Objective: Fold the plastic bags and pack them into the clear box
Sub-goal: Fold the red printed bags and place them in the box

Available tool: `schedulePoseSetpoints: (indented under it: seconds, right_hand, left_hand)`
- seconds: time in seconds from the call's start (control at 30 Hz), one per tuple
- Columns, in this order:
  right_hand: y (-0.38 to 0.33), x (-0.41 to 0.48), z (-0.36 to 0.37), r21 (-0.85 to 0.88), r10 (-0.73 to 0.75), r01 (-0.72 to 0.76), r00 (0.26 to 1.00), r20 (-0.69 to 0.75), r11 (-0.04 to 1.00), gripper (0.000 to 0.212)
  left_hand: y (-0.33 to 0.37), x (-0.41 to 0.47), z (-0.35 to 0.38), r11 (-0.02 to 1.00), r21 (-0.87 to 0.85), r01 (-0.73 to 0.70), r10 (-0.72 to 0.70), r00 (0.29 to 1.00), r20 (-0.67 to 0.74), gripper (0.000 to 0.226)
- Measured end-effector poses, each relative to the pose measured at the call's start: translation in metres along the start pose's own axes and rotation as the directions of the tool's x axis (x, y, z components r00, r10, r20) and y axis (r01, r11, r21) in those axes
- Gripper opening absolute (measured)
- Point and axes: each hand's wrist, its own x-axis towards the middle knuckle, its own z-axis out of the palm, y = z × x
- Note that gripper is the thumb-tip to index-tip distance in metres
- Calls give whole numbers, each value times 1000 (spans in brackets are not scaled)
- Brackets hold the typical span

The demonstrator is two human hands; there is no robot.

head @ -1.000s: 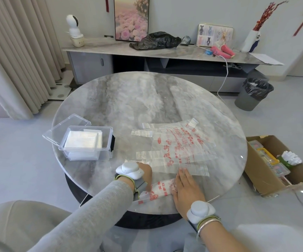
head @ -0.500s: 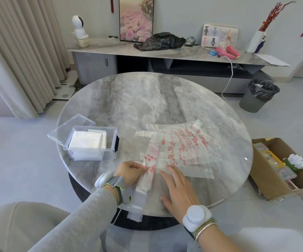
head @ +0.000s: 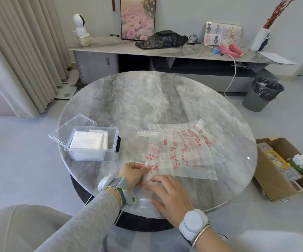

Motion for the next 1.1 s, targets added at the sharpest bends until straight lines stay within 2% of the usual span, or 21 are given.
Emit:
schedulePoseSetpoints:
  seconds: [0.07, 0.13, 0.27, 0.37, 0.47, 0.53, 0.63, 0.83, 1.1]
  right_hand:
    - [1, -2, 2, 1, -39, 39, 999, 9, 999, 17]
    - [3, -4, 5, 38, -14, 14, 1000, 10, 999, 6]
    - [5, -5, 6, 220, 194, -207, 978, 79, 953, 4]
    - [3, -5, 3, 317, 423, -470, 882, 208, 824, 13]
    - [2, -1, 5, 369, 537, -626, 780, 321, 688, 26]
    - [1, 4, 9, 429, 572, -678, 735, 365, 597, 20]
    - [2, 11, 13, 454, 615, -743, 665, 423, 491, 10]
    - [6, 21, 21, 308, 681, -818, 575, 454, 485, 18]
    - [5, 27, 20, 258, 693, -830, 555, 460, 494, 17]
  left_hand:
    - [0, -1, 0, 1000, 18, -5, 5, 1000, -7, 22]
    - [0, 0, 0, 995, 92, -32, 35, 999, -30, 24]
    - [1, 0, -6, 955, 281, -101, 130, 987, -89, 24]
    - [-2, 1, -16, 865, 472, -168, 257, 957, -131, 23]
    - [-7, -1, -26, 773, 576, -266, 388, 917, -97, 19]
    - [-12, -7, -31, 757, 577, -307, 401, 915, -39, 15]
    - [-25, -13, -38, 760, 571, -311, 348, 936, 46, 19]
    - [-35, -14, -48, 753, 562, -343, 373, 925, 65, 18]
    - [-37, -15, -42, 743, 567, -356, 388, 919, 68, 19]
